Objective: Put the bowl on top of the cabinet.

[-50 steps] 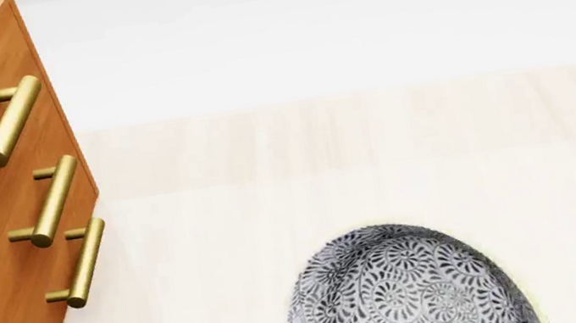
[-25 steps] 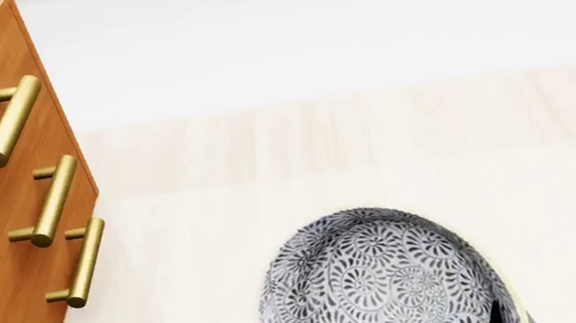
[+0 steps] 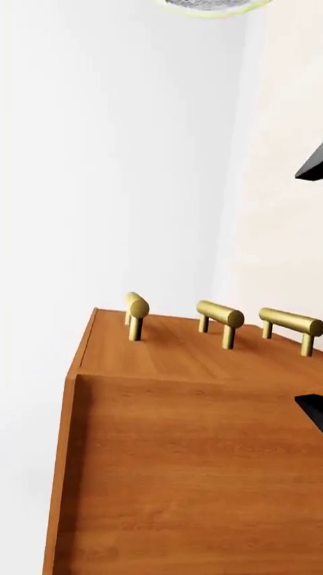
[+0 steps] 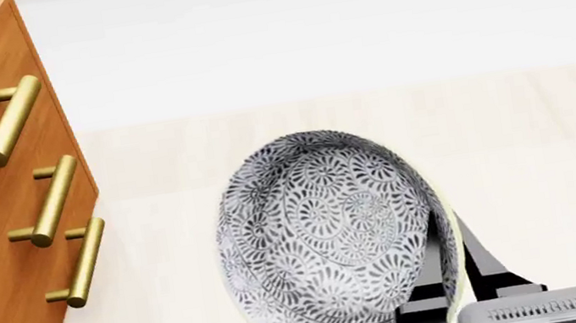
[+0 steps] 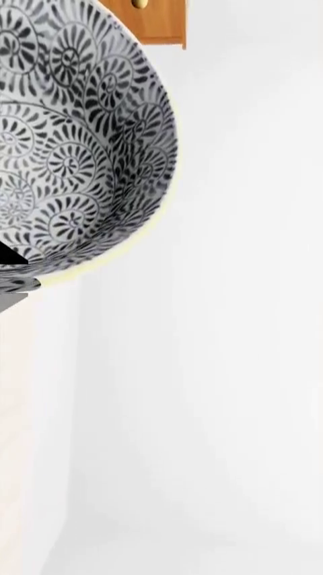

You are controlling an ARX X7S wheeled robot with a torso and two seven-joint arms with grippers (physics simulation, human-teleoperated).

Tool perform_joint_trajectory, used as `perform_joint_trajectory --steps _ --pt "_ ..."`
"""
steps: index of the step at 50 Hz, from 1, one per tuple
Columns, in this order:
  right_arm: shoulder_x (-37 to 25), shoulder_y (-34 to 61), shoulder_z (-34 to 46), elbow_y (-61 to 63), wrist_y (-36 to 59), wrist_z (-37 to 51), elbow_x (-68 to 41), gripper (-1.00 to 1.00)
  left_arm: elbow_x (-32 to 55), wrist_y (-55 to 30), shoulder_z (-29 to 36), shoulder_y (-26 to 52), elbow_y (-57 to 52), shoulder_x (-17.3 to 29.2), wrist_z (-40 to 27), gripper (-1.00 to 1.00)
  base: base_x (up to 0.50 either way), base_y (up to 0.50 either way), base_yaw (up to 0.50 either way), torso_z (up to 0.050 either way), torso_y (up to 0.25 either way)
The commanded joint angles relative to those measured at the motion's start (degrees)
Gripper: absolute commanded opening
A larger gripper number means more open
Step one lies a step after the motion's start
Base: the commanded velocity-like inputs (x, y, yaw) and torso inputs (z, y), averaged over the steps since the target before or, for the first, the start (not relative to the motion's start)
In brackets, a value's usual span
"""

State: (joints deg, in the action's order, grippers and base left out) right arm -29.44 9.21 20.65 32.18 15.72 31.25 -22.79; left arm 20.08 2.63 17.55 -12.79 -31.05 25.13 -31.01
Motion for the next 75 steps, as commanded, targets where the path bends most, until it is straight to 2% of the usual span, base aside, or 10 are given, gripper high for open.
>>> perform_joint_trajectory --steps 1,4,10,18,27,33,42,59,75 --pt "2.0 11.4 1.2 -3.9 6.8 -3.4 -2.5 -1.00 8.0 -2.1 0.3 2.1 -2.7 1.7 3.4 1.00 0.00 0.00 0.00 0.000 0.000" --pt "2.2 12.0 1.3 -3.5 7.9 -3.0 -2.8 -1.00 10.0 -9.1 2.5 7.3 -5.9 2.7 2.8 1.00 0.00 0.00 0.00 0.000 0.003" --pt "2.4 12.3 2.8 -3.9 7.3 -3.6 -1.6 -1.00 12.8 -16.7 4.3 13.1 -10.1 3.0 1.1 1.00 0.00 0.00 0.00 0.000 0.000" --pt "2.8 13.8 3.1 -4.1 6.3 -5.9 -3.1 -1.00 14.9 -30.8 6.6 24.2 -14.3 2.1 -4.4 1.00 0.00 0.00 0.00 0.000 0.000" --pt "2.4 12.7 3.2 -3.7 3.1 -7.3 -2.7 -1.00 17.4 -40.2 7.6 31.3 -18.2 2.0 -8.5 1.00 0.00 0.00 0.00 0.000 0.001" --pt "2.7 12.0 4.8 -4.5 -0.2 -9.2 -0.8 -1.00 19.5 -43.3 7.1 33.6 -19.2 1.8 -10.2 1.00 0.00 0.00 0.00 0.000 0.000" --pt "3.5 12.5 5.5 -5.6 -1.5 -9.9 -0.5 -1.00 19.1 -43.2 6.2 33.6 -18.1 2.2 -11.1 1.00 0.00 0.00 0.00 0.000 0.000" --pt "8.1 19.5 7.3 -14.1 -1.2 -10.9 1.3 -1.00 19.5 -42.3 5.8 33.3 -17.3 2.3 -11.1 1.00 0.00 0.00 0.00 0.001 0.001" --pt "9.7 22.8 8.1 -18.5 -2.3 -12.6 1.4 -1.00 21.4 -47.4 7.7 38.0 -18.0 0.9 -13.2 1.00 0.00 0.00 0.00 0.000 0.000"
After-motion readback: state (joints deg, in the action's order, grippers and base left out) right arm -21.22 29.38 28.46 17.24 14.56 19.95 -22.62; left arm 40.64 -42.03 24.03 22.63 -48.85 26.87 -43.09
